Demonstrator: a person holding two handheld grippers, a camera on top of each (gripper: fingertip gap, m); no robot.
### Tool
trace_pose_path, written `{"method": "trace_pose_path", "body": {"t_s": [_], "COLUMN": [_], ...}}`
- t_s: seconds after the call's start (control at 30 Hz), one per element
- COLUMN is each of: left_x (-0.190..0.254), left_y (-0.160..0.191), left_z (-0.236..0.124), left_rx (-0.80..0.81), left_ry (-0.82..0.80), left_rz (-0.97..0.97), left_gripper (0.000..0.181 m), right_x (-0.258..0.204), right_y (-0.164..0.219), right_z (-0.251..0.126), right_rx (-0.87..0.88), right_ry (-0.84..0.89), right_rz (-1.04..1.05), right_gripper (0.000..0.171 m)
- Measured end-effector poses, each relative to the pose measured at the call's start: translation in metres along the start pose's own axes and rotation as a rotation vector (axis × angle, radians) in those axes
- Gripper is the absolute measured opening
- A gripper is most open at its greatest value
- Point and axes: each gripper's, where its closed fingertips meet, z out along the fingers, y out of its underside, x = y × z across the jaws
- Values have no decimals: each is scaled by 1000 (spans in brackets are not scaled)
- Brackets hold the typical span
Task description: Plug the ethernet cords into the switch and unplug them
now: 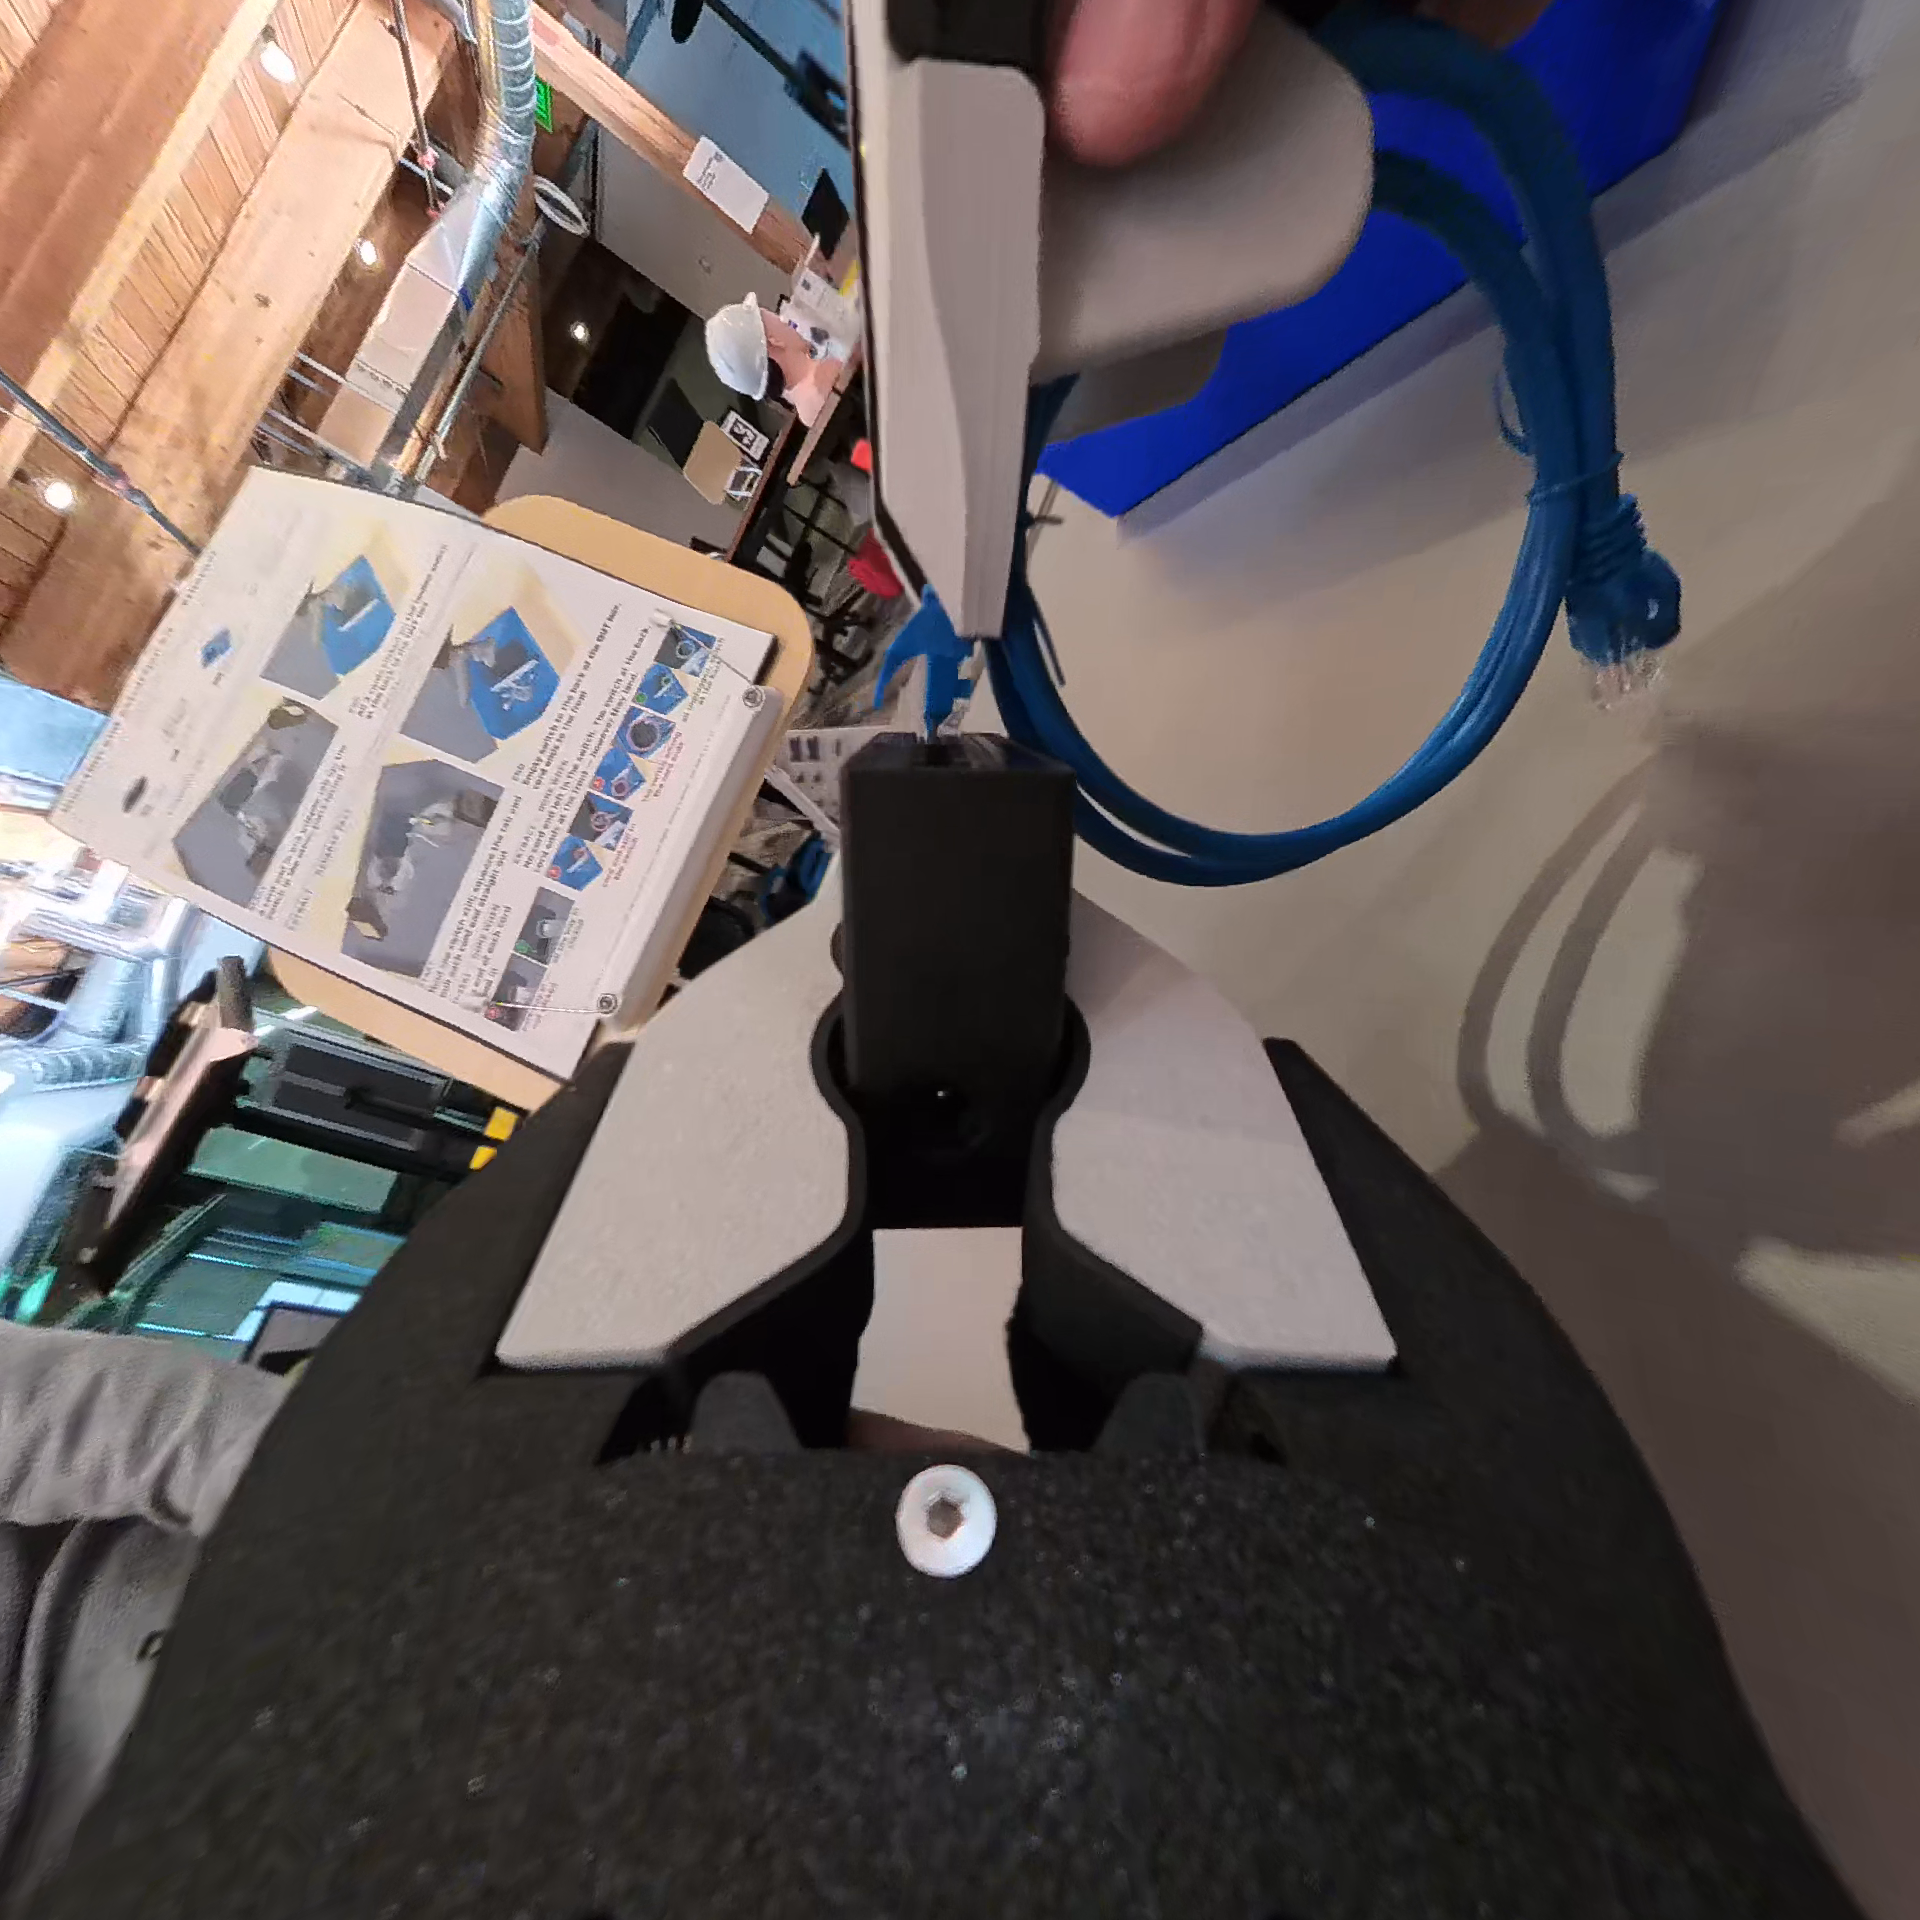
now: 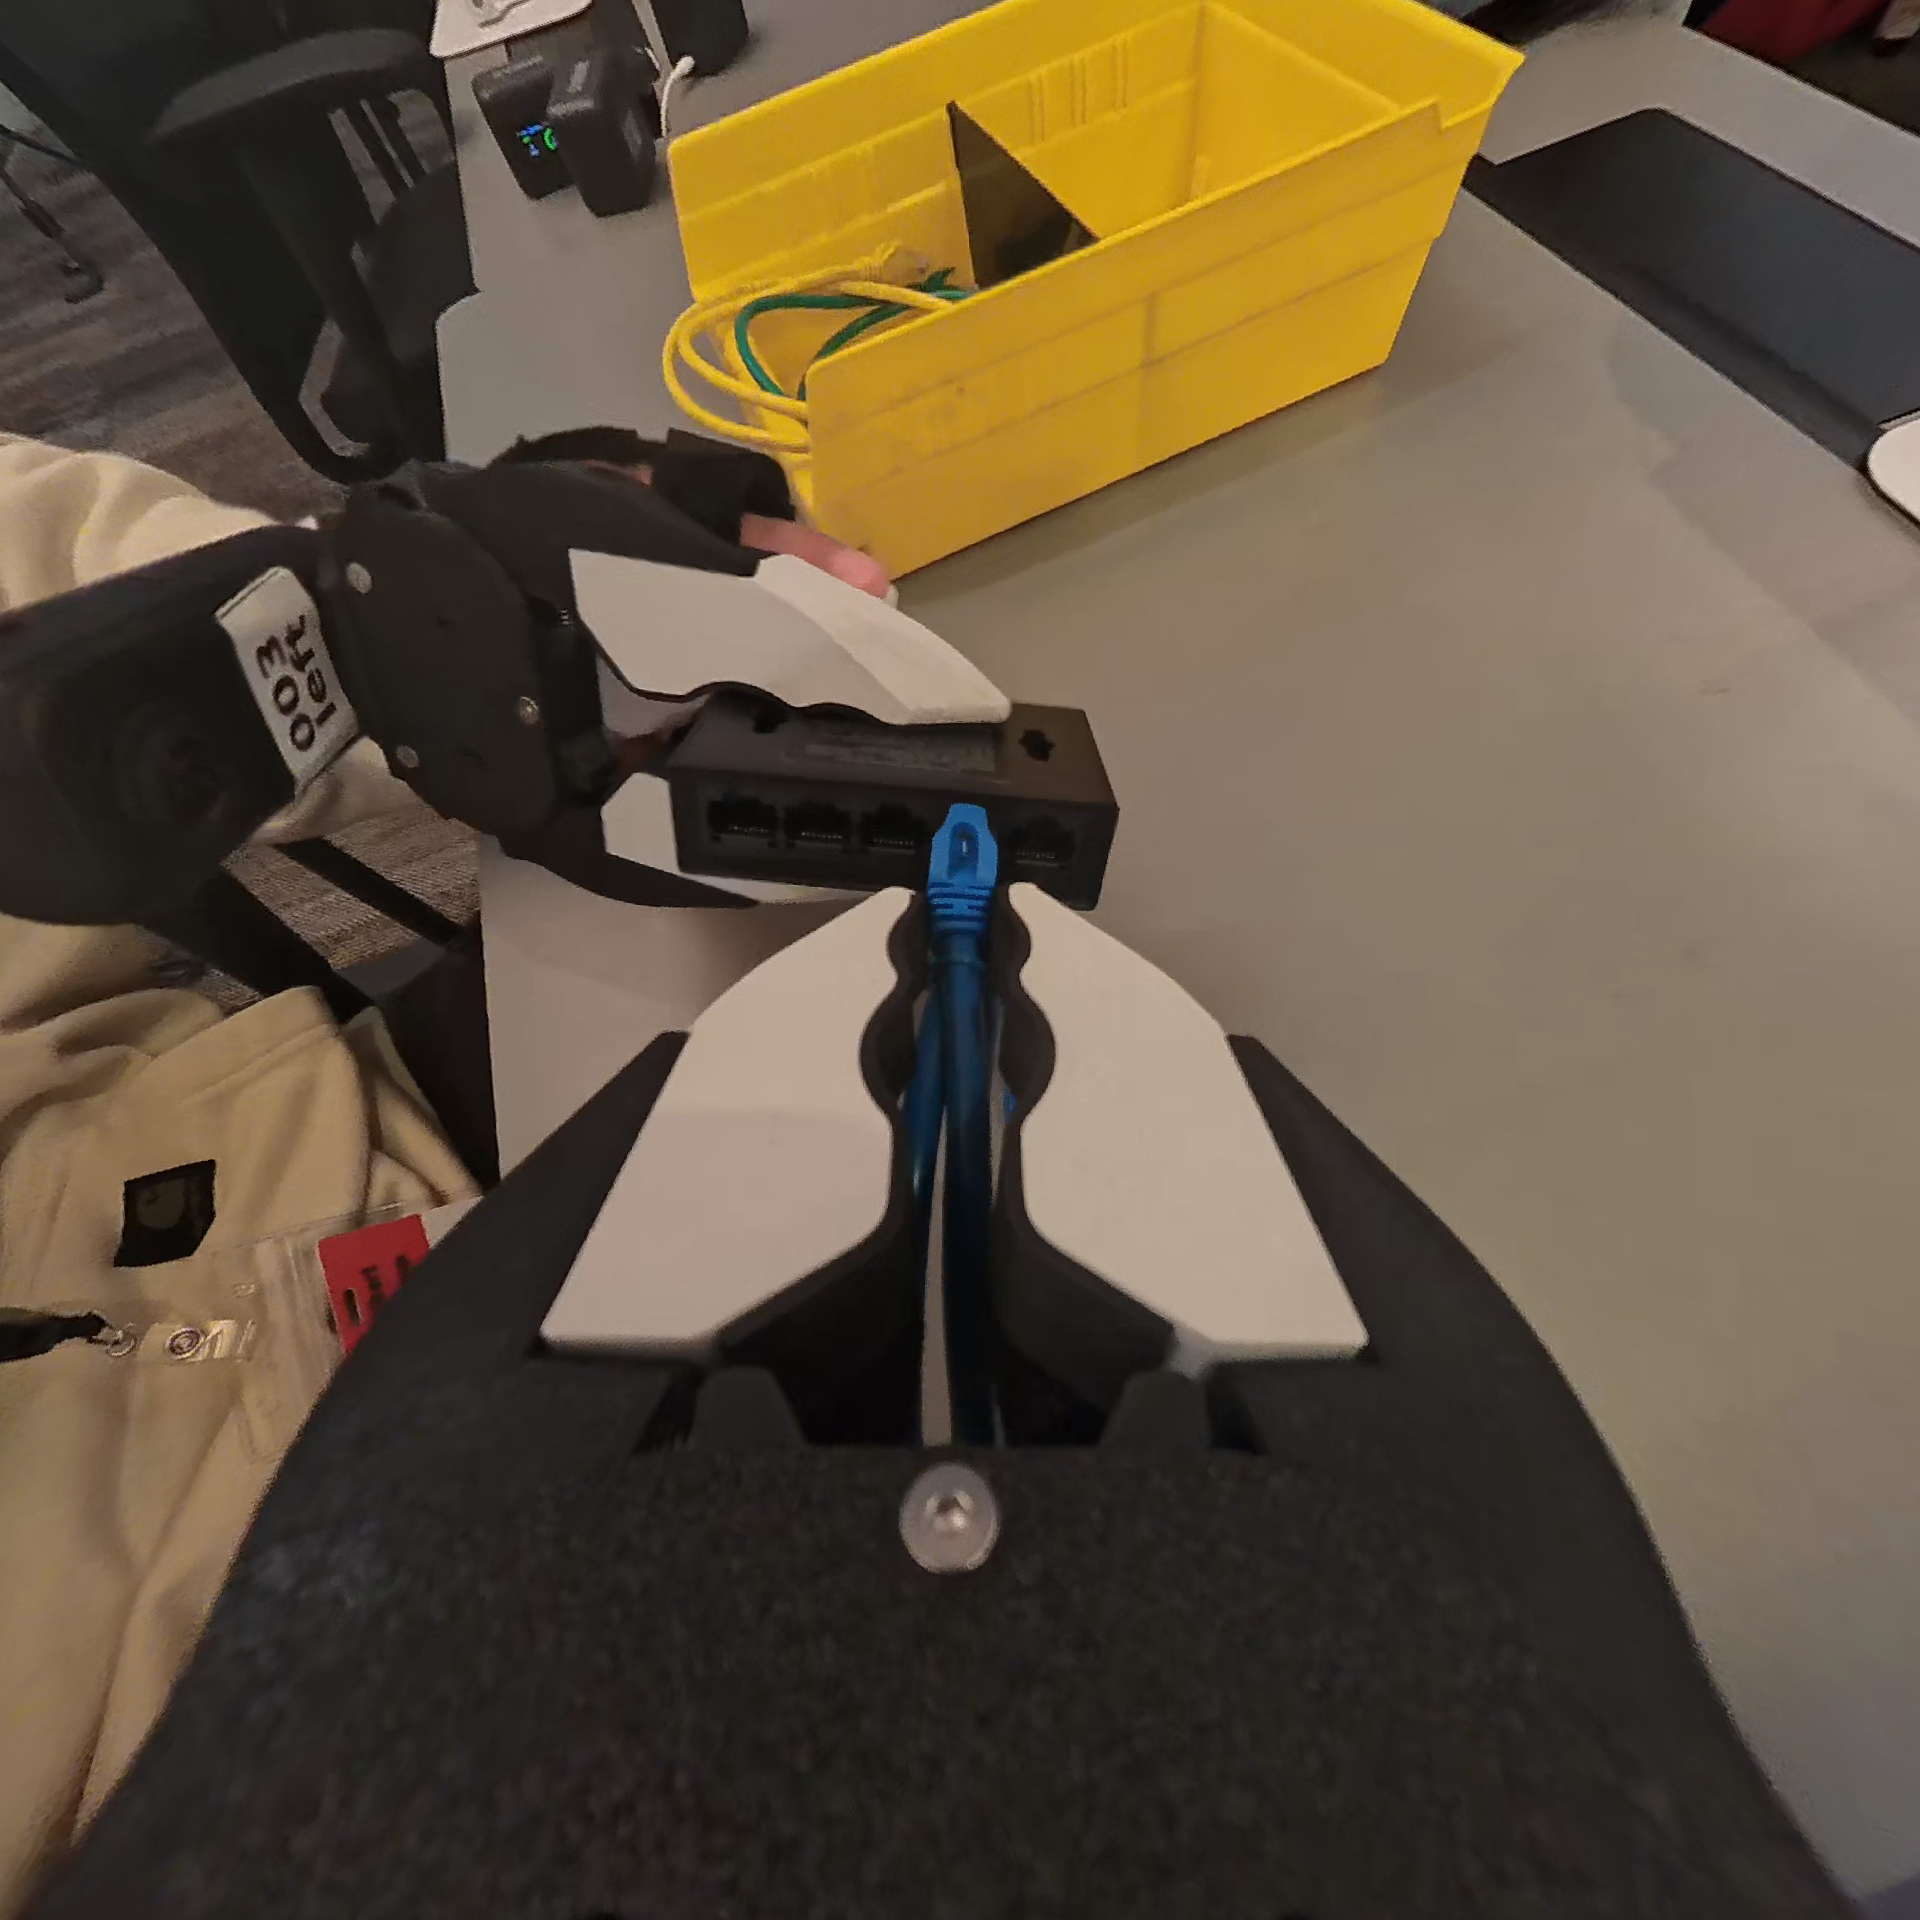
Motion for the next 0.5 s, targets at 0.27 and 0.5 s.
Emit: {"method": "trace_pose_path", "body": {"t_s": [0.27,0.5], "left_x": [-4,-4], "left_y": [-2,5], "left_z": [-10,-15], "left_rx": [53,73], "left_ry": [27,61], "left_rz": [-28,-44], "left_gripper": [33,41], "right_x": [3,-14], "right_y": [-1,-3], "right_z": [-3,-5], "right_rx": [19,1], "right_ry": [-36,-117], "right_rz": [75,76], "right_gripper": [12,12]}}
